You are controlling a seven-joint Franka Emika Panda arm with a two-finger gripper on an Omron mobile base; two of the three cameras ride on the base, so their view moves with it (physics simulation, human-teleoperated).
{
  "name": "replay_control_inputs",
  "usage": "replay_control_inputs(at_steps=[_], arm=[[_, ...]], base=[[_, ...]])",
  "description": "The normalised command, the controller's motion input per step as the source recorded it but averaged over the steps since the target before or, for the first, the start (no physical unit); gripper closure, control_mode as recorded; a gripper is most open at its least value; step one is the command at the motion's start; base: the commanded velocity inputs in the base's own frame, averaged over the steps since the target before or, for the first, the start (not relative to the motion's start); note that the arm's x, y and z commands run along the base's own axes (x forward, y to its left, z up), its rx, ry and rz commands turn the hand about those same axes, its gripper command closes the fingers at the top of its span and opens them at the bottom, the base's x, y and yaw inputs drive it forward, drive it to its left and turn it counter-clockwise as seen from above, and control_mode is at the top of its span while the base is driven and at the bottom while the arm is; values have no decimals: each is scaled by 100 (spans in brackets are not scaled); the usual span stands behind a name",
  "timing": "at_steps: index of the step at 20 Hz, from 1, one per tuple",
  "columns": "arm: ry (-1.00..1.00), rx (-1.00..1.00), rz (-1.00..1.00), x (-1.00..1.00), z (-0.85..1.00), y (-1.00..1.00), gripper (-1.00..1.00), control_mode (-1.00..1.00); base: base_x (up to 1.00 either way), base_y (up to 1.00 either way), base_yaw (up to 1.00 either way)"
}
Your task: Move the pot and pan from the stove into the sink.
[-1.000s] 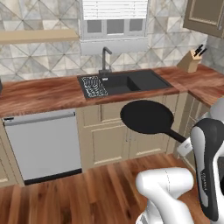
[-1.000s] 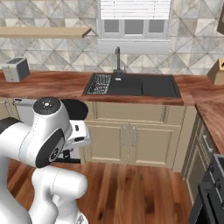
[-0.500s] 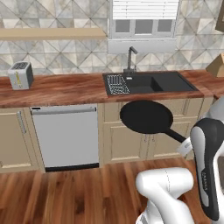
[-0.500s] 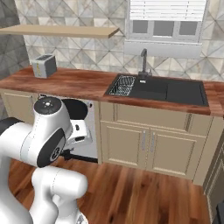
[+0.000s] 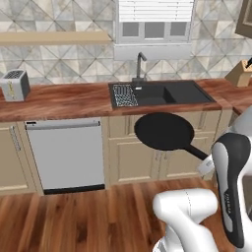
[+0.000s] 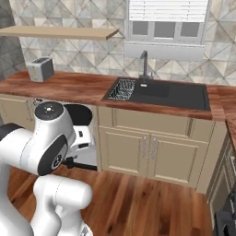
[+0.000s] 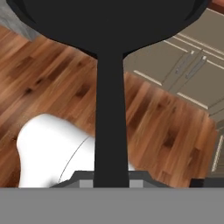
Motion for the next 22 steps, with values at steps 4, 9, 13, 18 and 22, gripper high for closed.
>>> replay_control_inputs(at_steps=[4, 9, 13, 18, 22], arm=[[0, 0, 0, 0, 0, 0, 100, 100], [0, 0, 0, 0, 0, 0, 100, 100], [0, 0, 0, 0, 0, 0, 100, 100], [0, 0, 0, 0, 0, 0, 100, 100], [0, 0, 0, 0, 0, 0, 100, 100]], base=[[7, -86, -2], [3, -70, -1], [0, -15, 0], [8, -2, 0], [48, -3, 0]])
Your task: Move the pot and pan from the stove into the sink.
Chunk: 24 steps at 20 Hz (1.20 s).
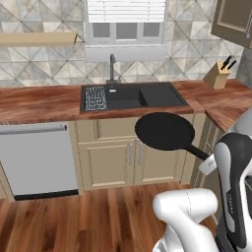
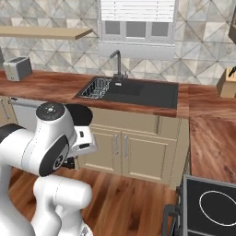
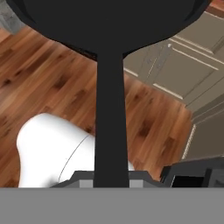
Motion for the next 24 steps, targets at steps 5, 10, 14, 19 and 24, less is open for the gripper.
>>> replay_control_inputs(at_steps=[5, 10, 14, 19, 24], arm=[[0, 0, 0, 0, 0, 0, 100, 100], [0, 0, 0, 0, 0, 0, 100, 100], [0, 0, 0, 0, 0, 0, 100, 100], [0, 0, 0, 0, 0, 0, 100, 100], [0, 0, 0, 0, 0, 0, 100, 100]], base=[[75, 0, 0], [84, 0, 0], [86, 0, 0], [84, 0, 0], [75, 0, 0]])
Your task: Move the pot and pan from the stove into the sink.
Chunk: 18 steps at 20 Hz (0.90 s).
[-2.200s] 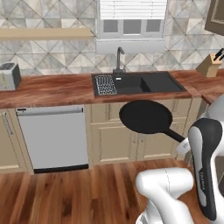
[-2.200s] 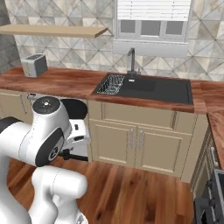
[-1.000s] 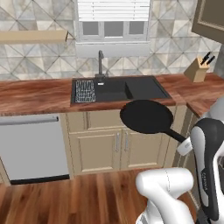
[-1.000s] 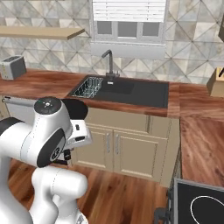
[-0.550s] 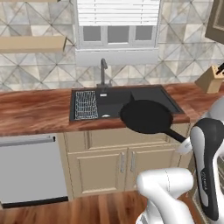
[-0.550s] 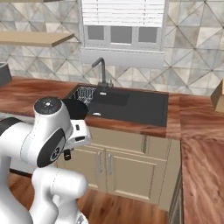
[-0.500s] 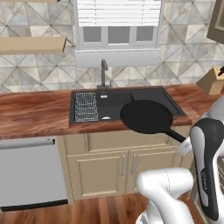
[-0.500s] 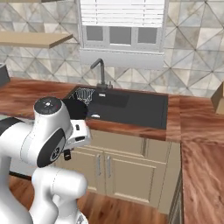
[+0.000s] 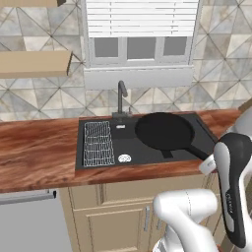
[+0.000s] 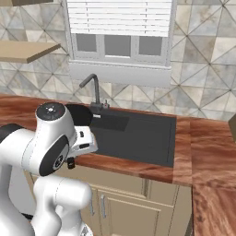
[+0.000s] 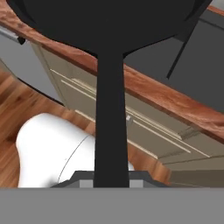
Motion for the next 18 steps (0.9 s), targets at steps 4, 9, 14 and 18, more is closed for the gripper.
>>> replay_control_inputs(at_steps=[4, 9, 14, 18], arm=[[0, 0, 0, 0, 0, 0, 100, -100], [3, 0, 0, 21, 0, 0, 100, -100], [8, 0, 1, 32, -2, -2, 100, -100], [17, -2, 2, 41, -8, 0, 100, -100]], base=[[23, 0, 0], [0, 0, 0], [0, 0, 0], [0, 0, 0]])
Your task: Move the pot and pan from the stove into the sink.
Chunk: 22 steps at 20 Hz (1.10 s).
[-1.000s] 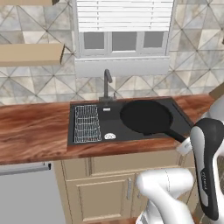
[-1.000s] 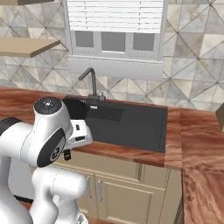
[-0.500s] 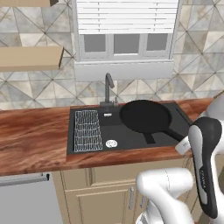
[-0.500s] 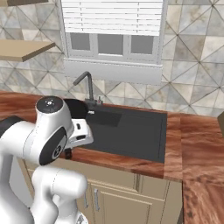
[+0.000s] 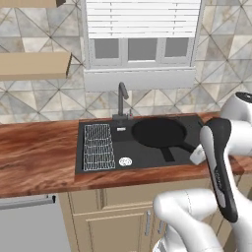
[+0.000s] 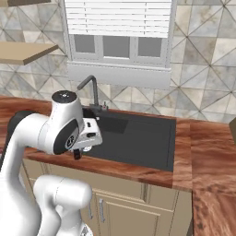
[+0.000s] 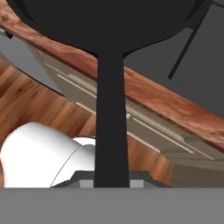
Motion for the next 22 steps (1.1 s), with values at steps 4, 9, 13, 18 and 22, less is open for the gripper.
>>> replay_control_inputs(at_steps=[4, 9, 13, 18, 22], arm=[[17, -3, 4, 37, -20, -5, 100, -100], [14, -3, 2, 46, -14, -1, 100, -100], [11, 0, 0, 56, -5, -7, 100, -100], [9, 0, -1, 54, -4, -14, 100, -100], [4, 0, -2, 47, -2, -7, 100, -100]], base=[[0, 0, 0], [0, 0, 0], [0, 0, 0], [0, 0, 0], [0, 0, 0]])
